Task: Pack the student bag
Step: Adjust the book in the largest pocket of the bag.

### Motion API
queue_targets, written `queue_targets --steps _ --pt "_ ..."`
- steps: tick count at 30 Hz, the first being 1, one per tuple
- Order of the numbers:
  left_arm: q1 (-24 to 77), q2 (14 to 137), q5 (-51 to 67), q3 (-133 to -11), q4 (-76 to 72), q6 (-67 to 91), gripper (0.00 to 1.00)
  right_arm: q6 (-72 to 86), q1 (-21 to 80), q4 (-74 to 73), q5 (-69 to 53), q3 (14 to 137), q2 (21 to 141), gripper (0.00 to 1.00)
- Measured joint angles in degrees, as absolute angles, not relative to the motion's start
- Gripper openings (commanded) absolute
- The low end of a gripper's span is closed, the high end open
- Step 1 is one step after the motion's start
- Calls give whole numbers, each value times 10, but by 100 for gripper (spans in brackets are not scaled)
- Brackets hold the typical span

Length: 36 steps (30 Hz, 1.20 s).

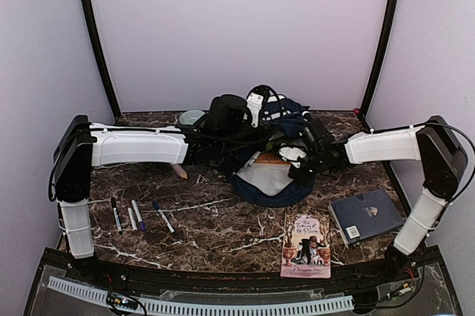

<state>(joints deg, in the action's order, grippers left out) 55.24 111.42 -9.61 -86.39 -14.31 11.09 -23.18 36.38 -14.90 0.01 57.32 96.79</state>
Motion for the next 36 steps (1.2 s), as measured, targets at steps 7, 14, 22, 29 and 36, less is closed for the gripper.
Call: queue_targets --steps 7,14,22,29,36 --pt "552 1114 -93 -872 -131 111 0 -249 365 -122 8 581 1017 3" --pt "552 1112 -91 -872 -131 111 0 -259 361 -57 75 597 1047 3" --pt "547 1108 -93 -872 -131 112 0 -261 350 4 146 647 1099 2" --pt "546 1106 -94 -872 -132 115 0 -256 349 12 153 662 1107 5" --pt "546 1106 -90 -872 -129 114 0 -263 347 -23 69 602 1040 18"
